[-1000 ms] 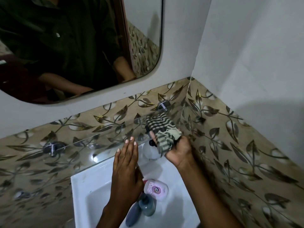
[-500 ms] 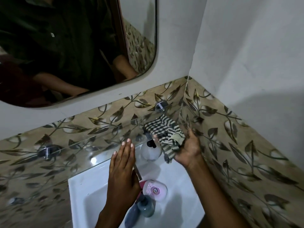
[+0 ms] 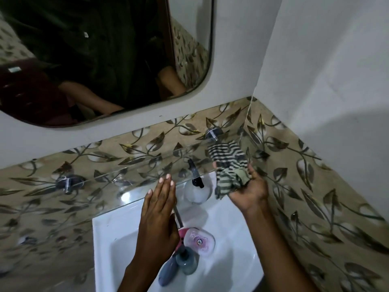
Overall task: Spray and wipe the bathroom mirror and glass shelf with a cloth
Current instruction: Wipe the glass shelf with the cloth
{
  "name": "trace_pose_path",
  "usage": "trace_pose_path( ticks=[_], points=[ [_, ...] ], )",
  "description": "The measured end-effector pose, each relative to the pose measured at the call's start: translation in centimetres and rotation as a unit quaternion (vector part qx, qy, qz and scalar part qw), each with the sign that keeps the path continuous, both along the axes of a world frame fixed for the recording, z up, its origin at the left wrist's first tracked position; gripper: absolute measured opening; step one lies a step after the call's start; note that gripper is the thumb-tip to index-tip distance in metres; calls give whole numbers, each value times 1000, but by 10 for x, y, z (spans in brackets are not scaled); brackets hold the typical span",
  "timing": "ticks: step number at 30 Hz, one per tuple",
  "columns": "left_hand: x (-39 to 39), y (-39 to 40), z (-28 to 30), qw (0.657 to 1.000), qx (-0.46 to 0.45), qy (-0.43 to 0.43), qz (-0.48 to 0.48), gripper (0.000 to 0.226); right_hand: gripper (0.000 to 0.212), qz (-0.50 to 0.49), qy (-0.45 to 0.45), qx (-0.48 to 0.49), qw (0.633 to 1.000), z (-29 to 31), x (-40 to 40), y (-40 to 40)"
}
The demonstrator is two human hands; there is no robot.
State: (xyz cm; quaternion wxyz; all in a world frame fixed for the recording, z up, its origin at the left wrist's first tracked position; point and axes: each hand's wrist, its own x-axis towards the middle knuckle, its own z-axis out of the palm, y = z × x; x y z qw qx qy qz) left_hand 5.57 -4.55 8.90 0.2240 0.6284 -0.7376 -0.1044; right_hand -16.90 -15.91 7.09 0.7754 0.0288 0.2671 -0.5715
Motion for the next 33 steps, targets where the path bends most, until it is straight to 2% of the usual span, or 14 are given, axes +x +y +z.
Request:
trace_pose_path(
  ticks=[2, 3, 4, 5, 7, 10, 12, 17, 20, 23, 26, 28, 30, 33],
  points=[
    [-2, 1, 1, 1000, -3, 4, 5, 80, 51, -44, -97, 13, 994, 10, -9, -9],
    [-3, 2, 1, 1000, -6, 7, 9, 78, 56, -85, -131, 29, 987, 13, -7, -15],
    [-4, 3, 1, 1000, -6, 9, 12, 76, 59, -93, -116, 32, 988, 18, -1, -21],
    [-6, 3, 1, 1000, -8, 12, 14, 73, 52, -100, -88, 45, 990, 24, 11, -22],
    [-7, 3, -1, 999, -16, 17, 24, 68, 40, -47, -83, 19, 995, 31, 41, -13],
    [-7, 4, -6, 998, -26, 14, 47, 91, 51, 101, -92, 25, 990, 18, 80, 16],
    [-5, 6, -9, 998, -28, 15, 53, 96, 58, 164, -94, 40, 981, 11, 84, 30],
    [-5, 7, -12, 997, -41, 20, 63, 96, 50, 97, -100, 43, 989, 16, 43, -12],
    [-9, 8, -13, 996, -44, 31, 77, 94, 62, 70, -112, 56, 990, 19, 59, -19],
    [-12, 9, -12, 994, -48, 35, 89, 86, 57, 173, -120, 44, 977, 19, 93, 14],
    [-10, 13, -12, 992, -58, 35, 107, 79, 55, 250, -104, 51, 961, 15, 92, 40],
    [-2, 19, -14, 988, -64, 28, 137, 86, 55, 238, -72, 47, 967, 13, 74, 35],
    [11, 27, -17, 983, -68, 21, 172, 92, 55, 179, -37, 61, 981, 10, 62, 17],
    [29, 36, -18, 976, -76, 13, 203, 94, 60, 107, -90, 50, 989, 20, 72, -8]
  ],
)
